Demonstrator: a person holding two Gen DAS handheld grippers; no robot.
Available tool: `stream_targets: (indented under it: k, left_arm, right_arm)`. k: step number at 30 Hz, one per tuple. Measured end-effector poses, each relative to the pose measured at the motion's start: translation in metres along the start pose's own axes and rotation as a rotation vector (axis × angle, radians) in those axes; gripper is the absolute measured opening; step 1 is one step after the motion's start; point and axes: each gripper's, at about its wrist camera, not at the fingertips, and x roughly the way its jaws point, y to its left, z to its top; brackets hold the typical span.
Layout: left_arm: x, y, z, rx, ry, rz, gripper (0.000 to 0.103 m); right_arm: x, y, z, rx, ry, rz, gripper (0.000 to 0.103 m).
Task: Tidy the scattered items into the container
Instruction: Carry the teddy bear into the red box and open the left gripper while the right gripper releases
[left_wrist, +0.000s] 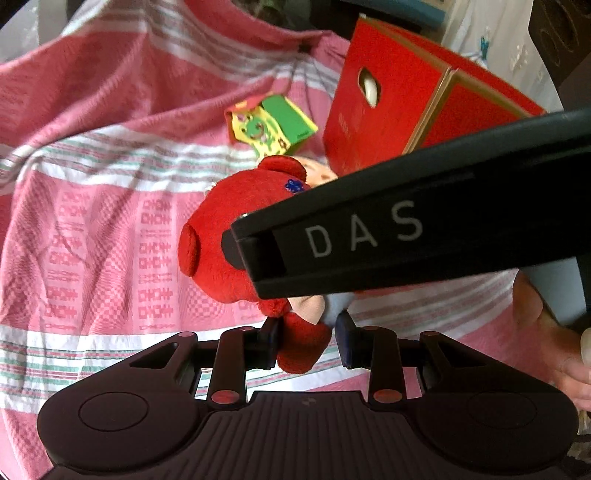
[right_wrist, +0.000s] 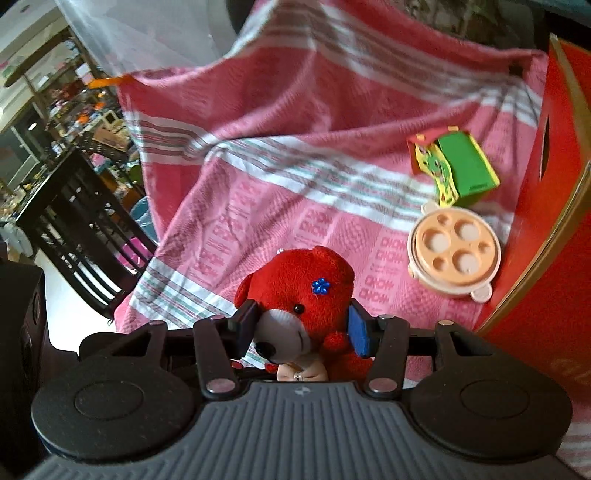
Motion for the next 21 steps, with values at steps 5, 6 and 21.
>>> stream_targets:
  k: [5, 6, 21]
  left_arm:
    - [-0.010, -0.029, 0.006, -0.002, -0.039, 0.055, 0.030]
    - [-0.019, -0.034, 0.006, 0.000, -0.050, 0.068, 0.030]
    - [-0.064, -0.112, 0.098, 0.212, -0.242, 0.060, 0.030]
  right_arm:
    - [-0.021, 0.005, 0.006, -0.050, -0.033, 0.031, 0.056]
    - [-0.026, 0.006, 0.008, -0.058, -0.045, 0.038, 0.056]
    - [-0.146, -0.022, 0.044, -0.109, -0.345, -0.018, 0.057]
